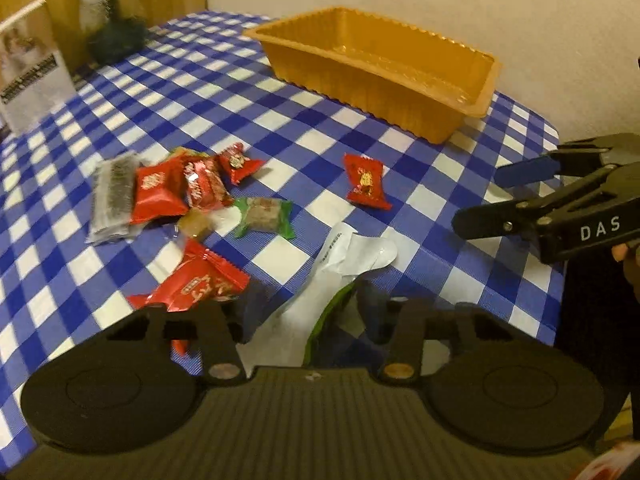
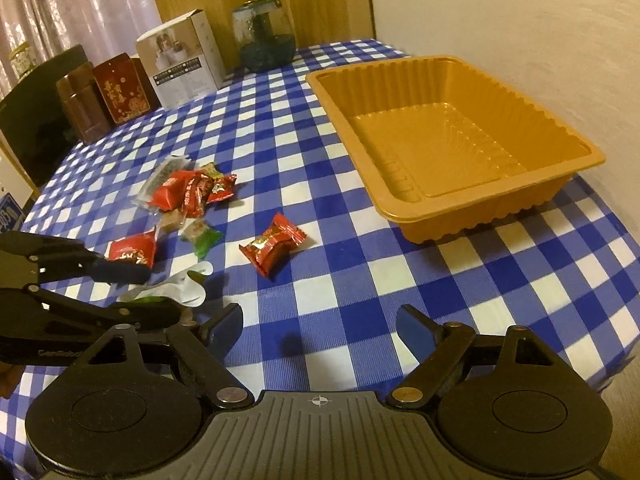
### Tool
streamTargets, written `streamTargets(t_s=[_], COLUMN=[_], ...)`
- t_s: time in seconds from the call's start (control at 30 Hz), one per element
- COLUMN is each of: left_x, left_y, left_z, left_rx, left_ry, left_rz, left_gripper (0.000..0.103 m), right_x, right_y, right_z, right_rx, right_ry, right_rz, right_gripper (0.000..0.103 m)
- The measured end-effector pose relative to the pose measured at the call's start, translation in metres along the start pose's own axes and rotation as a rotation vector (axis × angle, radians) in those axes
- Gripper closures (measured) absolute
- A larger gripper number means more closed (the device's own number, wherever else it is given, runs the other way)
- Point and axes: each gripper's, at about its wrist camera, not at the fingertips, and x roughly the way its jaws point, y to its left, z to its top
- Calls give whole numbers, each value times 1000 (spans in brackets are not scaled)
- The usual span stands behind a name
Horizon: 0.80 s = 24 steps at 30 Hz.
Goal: Organize snacks
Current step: 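Grasp the white-green snack with the left tool while the right tool grasps a red candy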
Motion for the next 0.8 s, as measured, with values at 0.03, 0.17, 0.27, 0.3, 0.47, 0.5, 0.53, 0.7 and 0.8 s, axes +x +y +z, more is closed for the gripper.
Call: streamTargets(t_s=[0.03, 0.17, 0.27, 0.3, 0.47, 0.5, 0.53, 0.7, 0.8], left_x=[2, -2, -9, -10, -22, -23, -24, -27, -28], left_y=[1, 4, 4, 4, 3, 4, 5, 6, 7], left_z=[0, -3, -12, -15, -29, -30, -31, -32, -32], left_rx=[0, -66, -156, -184, -279, -297, -313, -356, -364], left_ry=[9, 22, 9, 3, -28, -34, -41, -63, -68], left_rz=[-7, -5, 37, 55, 141, 147, 153, 170, 171], left_gripper=[65, 78, 79, 79, 79, 79, 79, 79, 79], right_x=[3, 12, 19, 21, 36, 38, 40, 55, 62], right_y=[0, 4, 10, 12, 24, 26, 27, 32, 37], right_z=[1, 4, 6, 6, 11, 12, 13, 23, 26], right_rx=[0, 2, 2, -1, 12, 19, 28, 55, 51], right_ry=[0, 0, -9, -14, -39, -46, -54, -63, -72], right_rz=[2, 6, 19, 22, 31, 30, 29, 30, 18], right_gripper=[19, 19, 19, 20, 35, 36, 38, 44, 49])
